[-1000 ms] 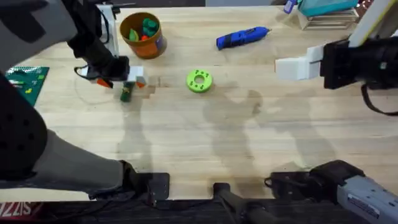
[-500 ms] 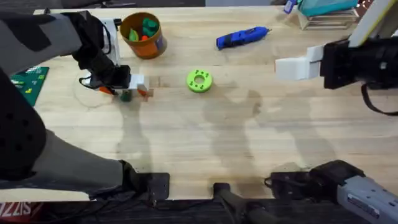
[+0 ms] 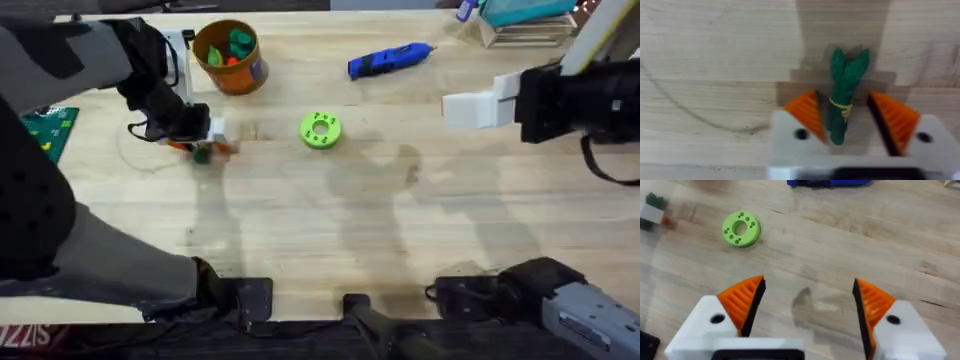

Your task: Pick up the gripper from the table and insert it into the empty holder that is missing its gripper. Then pick up a screw, insert it into the mounting hole, and use the screwdriver to tighten it. Finally, clean up the table by picking up the vegetable and placing it into the bucket.

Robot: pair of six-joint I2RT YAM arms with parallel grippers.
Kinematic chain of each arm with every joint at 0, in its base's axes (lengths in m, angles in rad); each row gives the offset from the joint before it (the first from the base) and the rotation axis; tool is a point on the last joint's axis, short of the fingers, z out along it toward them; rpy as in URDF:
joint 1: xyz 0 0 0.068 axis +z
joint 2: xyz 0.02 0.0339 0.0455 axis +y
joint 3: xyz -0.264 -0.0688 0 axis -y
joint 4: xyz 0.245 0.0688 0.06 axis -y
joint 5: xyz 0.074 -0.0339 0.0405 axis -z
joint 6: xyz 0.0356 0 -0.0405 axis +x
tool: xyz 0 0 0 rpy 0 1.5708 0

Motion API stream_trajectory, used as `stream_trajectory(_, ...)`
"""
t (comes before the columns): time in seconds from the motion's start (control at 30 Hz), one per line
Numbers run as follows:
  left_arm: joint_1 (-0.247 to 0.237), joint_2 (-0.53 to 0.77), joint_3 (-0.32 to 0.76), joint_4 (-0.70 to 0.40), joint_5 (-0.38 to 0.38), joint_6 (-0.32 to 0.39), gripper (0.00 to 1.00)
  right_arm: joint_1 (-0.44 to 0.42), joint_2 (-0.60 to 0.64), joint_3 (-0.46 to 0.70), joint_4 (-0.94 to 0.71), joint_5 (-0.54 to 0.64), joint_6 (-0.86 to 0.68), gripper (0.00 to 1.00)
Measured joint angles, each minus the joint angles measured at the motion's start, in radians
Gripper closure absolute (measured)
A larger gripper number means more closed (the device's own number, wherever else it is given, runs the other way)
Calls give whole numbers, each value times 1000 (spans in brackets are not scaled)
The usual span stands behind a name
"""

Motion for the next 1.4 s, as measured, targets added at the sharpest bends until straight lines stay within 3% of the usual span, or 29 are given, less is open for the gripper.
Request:
stream_trajectory(0.1, 4, 0, 1, 0, -9, 0, 806, 0, 0, 0, 0, 0, 2, 7)
stream_trajectory(0.13, 5, 0, 5, -2, -15, 3, 930, 0, 0, 0, 0, 0, 2, 8)
stream_trajectory(0.17, 5, 0, 5, -4, -20, 2, 972, 0, 0, 0, 0, 0, 2, 8)
stream_trajectory(0.37, 5, 4, 15, -33, -22, -3, 976, 0, 0, 0, 0, 0, 2, 8)
stream_trajectory(0.53, 4, 24, 73, -139, -5, -4, 976, 0, 0, 0, 0, 0, 2, 8)
stream_trajectory(0.93, -19, -4, 464, -290, 81, -5, 976, 0, 0, 0, 0, 0, 2, 8)
stream_trajectory(1.1, -56, -14, 552, -177, 133, -20, 976, 0, 0, 0, 0, 0, 2, 8)
stream_trajectory(1.4, -86, 15, 559, 18, 165, -91, 976, 0, 0, 0, 0, 0, 2, 7)
